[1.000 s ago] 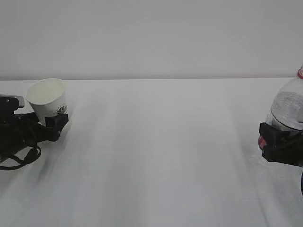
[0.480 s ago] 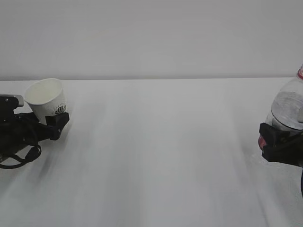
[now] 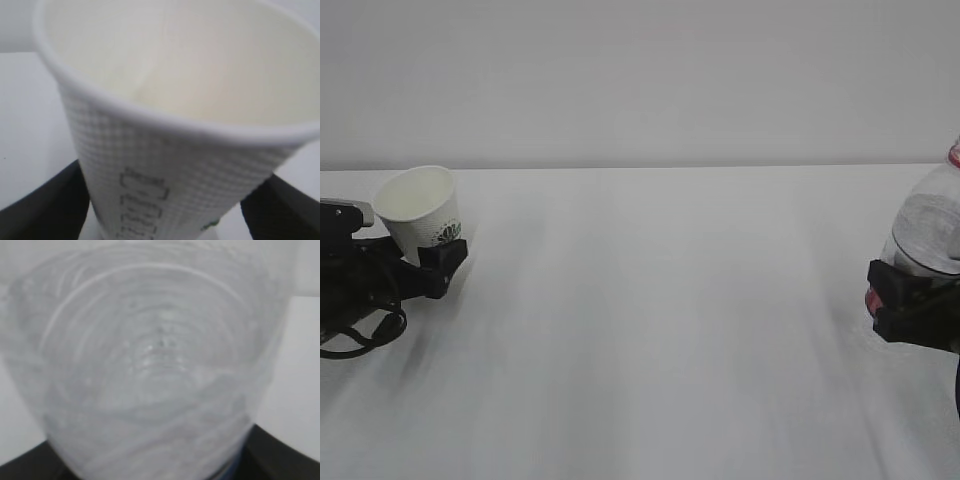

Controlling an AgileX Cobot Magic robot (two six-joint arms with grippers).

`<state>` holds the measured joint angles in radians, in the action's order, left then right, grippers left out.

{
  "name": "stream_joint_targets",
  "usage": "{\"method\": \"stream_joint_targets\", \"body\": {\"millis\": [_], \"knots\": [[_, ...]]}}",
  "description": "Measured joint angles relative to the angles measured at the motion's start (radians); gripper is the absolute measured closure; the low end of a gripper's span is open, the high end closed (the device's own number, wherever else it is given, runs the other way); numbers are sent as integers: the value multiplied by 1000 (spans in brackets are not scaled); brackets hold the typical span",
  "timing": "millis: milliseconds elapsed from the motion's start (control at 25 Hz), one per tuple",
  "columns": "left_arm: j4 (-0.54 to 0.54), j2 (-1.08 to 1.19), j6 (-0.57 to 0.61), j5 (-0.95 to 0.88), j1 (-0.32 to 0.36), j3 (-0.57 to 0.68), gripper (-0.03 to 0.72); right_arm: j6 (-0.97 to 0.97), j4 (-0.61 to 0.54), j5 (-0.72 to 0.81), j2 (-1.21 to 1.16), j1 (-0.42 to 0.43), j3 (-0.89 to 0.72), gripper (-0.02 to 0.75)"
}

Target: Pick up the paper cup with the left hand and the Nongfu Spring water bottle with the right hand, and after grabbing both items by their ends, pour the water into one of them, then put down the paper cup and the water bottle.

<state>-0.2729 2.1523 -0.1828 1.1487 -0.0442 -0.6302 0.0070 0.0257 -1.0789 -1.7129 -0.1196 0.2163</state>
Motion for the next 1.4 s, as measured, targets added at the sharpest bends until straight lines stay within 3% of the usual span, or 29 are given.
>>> {"method": "stream_joint_targets", "body": {"millis": [560,920,1400], "knots": [[9,8,4,0,0,-51,-3,0,0,0,0,0,0,296],[10,8,4,0,0,-51,127,0,0,0,0,0,0,296],[-44,8,6,2,0,-52,150,0,0,0,0,0,0,296]]}}
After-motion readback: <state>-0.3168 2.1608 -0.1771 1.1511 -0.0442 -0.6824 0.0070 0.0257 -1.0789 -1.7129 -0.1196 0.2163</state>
